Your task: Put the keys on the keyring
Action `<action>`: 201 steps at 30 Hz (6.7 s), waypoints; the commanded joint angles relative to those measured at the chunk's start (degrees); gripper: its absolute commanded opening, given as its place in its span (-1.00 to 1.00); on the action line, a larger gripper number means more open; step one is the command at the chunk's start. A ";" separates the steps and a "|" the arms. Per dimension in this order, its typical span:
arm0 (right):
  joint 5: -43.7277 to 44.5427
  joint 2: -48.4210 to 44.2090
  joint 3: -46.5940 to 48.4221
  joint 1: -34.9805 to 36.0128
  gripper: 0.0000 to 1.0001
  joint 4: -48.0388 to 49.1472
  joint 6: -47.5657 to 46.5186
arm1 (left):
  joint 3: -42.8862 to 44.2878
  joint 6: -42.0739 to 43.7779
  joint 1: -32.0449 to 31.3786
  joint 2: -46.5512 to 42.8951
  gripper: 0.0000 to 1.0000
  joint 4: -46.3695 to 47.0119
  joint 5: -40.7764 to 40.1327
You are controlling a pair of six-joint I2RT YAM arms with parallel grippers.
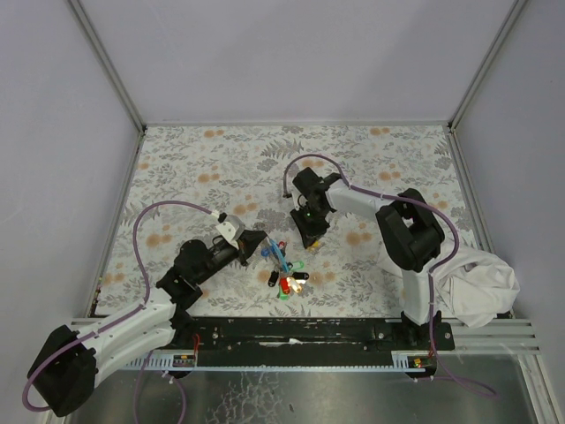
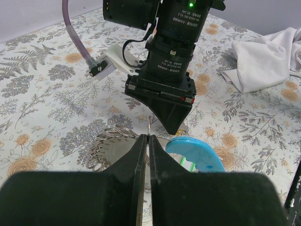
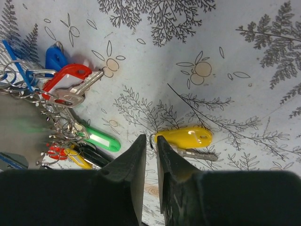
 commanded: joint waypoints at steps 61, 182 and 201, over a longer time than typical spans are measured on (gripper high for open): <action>-14.10 -53.93 -44.11 1.36 -1.00 67.82 -8.78 | 3.44 5.08 -1.67 -5.73 -1.00 -1.42 12.29; -43.18 -46.18 -44.62 0.39 -1.00 71.50 -20.05 | -0.45 0.28 2.83 8.57 -1.00 23.47 30.58; -43.16 -47.79 -44.67 0.56 -1.00 69.54 -21.48 | -0.19 0.43 3.48 9.09 -1.00 22.88 31.40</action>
